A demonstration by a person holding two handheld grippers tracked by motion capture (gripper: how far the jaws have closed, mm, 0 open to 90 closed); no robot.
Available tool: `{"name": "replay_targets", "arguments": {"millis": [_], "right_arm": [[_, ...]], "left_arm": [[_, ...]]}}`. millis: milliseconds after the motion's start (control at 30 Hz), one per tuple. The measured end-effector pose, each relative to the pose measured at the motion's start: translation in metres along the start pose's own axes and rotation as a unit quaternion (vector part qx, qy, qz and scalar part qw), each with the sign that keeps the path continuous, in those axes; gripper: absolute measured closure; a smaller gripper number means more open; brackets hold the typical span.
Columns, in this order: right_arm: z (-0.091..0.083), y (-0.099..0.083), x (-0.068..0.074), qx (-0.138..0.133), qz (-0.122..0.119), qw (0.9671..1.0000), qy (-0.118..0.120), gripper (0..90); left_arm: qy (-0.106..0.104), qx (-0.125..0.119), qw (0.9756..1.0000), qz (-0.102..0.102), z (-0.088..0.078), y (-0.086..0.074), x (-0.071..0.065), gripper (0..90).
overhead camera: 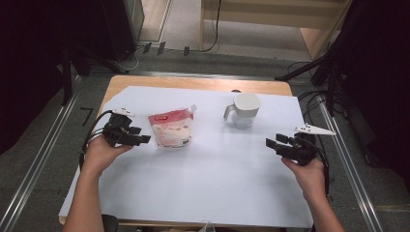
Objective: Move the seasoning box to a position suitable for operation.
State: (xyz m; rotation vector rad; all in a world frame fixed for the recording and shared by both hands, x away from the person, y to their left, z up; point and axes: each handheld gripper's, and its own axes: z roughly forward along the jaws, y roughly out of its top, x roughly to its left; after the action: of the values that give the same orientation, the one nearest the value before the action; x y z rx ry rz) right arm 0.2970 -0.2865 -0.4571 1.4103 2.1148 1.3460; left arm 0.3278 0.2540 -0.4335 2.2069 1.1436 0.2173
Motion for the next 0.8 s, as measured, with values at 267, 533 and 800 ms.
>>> {"name": "replay_targets", "arguments": {"millis": [267, 533, 800], "right_arm": [[0.002, 0.001, 0.005, -0.001, -0.028, 0.9995, -0.015, 43.2], [0.009, 0.0, 0.005, 0.004, -0.019, 0.9997, 0.013, 44.6], [0.015, 0.004, 0.012, 0.006, -0.037, 0.9993, -0.007, 37.9]], "left_arm": [[0.007, -0.005, 1.0, 0.0, -0.003, 0.001, -0.001, 43.7], [0.008, -0.04, 0.9991, 0.015, -0.014, -0.003, -0.001, 43.4], [-0.018, -0.056, 0.9982, 0.01, -0.017, -0.006, -0.001, 42.2]]}}
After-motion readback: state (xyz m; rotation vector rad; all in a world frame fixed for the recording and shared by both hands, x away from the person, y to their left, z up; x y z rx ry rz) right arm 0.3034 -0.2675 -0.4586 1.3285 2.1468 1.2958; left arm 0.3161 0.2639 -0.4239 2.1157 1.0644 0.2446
